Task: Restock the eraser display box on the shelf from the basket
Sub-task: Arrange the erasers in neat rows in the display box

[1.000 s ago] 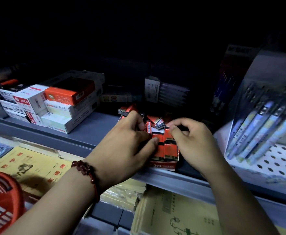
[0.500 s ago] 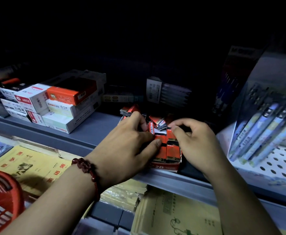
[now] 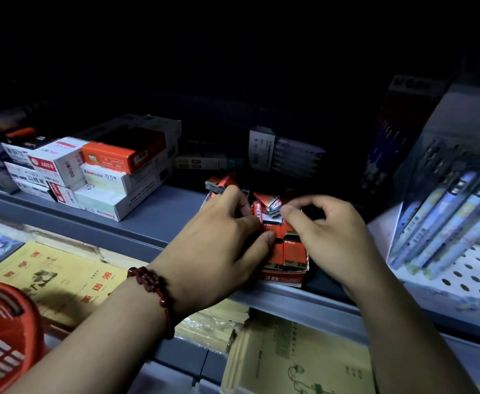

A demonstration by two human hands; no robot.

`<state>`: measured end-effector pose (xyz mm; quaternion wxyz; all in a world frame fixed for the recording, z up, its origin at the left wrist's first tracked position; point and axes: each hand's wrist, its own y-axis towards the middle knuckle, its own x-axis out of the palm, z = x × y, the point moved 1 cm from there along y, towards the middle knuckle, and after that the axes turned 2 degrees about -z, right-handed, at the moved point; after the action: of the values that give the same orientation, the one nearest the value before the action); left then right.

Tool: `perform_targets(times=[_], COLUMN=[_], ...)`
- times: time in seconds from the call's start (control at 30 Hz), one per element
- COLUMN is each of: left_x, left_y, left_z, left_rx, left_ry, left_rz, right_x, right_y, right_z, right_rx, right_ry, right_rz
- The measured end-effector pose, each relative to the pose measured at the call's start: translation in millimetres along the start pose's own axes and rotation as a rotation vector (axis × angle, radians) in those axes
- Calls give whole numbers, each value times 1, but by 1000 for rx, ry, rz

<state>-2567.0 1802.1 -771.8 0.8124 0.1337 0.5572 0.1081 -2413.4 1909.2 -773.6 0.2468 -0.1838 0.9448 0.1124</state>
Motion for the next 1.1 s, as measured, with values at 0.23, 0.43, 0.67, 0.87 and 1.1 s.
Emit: perform_targets(times=[0.23,0.43,0.67,0.87,1.1], left_x=[1,1,-3,-9,-10], left_y=[0,0,-1,-5,-9], left_z=[1,-1,-4,-9,-17], left_rx=[-2,13,-31,-111,-139], left_ry=[5,-11,-170,-364,-532], left_rz=[6,16,56,322,424], right_x=[8,8,-3,9,12], right_y=[2,4,6,-4,-6], right_z=[-13,-15,-10,-16,-23], right_rx=[52,52,-6,-279,-236], right_ry=[-226,-245,-61,-241,-402], right_rz=[13,2,87,-23,-131])
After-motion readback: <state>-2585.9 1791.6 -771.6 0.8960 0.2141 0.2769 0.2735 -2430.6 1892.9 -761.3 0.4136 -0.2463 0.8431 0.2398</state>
